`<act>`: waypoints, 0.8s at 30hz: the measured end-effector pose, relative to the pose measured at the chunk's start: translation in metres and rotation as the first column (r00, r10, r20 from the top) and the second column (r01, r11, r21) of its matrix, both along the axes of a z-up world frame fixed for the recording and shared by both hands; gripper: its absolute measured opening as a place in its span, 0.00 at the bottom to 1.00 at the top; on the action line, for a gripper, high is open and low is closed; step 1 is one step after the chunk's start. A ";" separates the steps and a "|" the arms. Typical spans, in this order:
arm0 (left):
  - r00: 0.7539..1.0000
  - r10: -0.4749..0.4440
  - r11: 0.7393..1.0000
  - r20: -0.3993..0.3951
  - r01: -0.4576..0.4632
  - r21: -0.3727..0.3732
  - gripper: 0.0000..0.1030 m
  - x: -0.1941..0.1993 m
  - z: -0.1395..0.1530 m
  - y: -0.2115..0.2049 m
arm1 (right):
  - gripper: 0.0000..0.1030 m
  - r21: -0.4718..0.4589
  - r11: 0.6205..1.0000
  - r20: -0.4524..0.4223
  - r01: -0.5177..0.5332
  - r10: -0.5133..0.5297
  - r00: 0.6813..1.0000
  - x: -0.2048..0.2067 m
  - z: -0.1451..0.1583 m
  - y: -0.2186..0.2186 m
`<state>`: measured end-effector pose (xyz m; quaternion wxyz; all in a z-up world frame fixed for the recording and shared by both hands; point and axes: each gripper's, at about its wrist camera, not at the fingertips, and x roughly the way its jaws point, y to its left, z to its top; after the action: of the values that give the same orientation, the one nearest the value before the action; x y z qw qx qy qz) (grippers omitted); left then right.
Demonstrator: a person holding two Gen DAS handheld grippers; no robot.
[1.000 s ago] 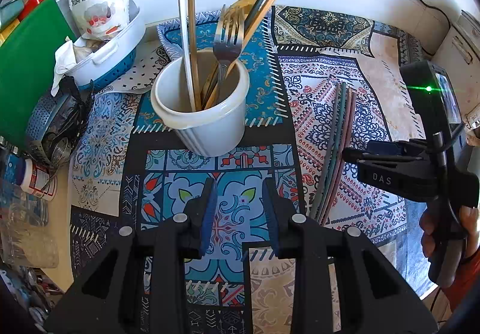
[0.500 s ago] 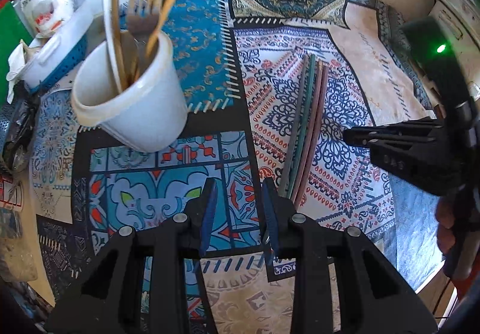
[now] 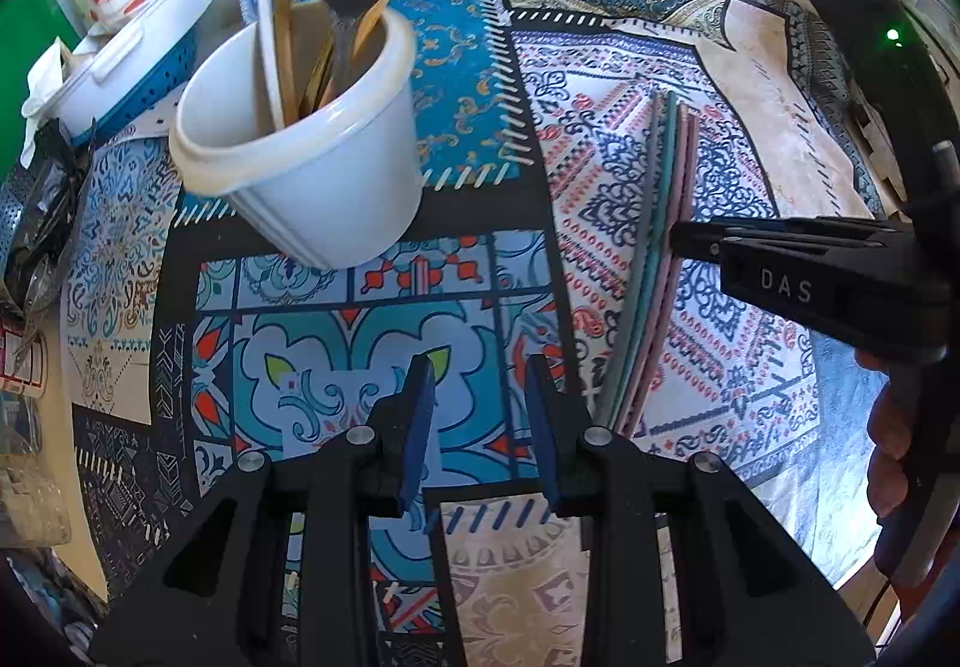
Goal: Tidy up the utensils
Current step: 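Move both tools back over the remaining chopsticks on the mat, then grasp a pink chopstick with the right tool while the left tool grasps another pink chopstick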
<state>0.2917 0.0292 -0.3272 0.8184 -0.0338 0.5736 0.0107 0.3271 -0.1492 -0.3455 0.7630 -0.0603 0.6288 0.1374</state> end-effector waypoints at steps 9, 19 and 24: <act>0.997 -0.067 0.997 -0.036 0.065 -0.050 0.29 0.009 -0.015 -0.006 | 0.26 -0.112 0.992 0.071 -0.064 0.073 0.995 -0.018 0.001 0.023; 0.988 -0.150 0.986 -0.027 0.147 -0.080 0.29 0.028 -0.025 -0.023 | 0.25 -0.108 0.994 0.040 0.024 -0.019 0.999 -0.008 0.005 -0.030; 0.981 -0.193 0.978 -0.018 0.191 -0.089 0.29 0.037 -0.025 -0.040 | 0.11 -0.053 0.995 -0.004 0.089 -0.090 0.996 0.002 0.005 -0.077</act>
<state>0.3289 -0.0107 -0.3524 0.8056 -0.0135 0.5850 -0.0927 0.3289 -0.2260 -0.3401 0.7644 -0.0516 0.6368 0.0866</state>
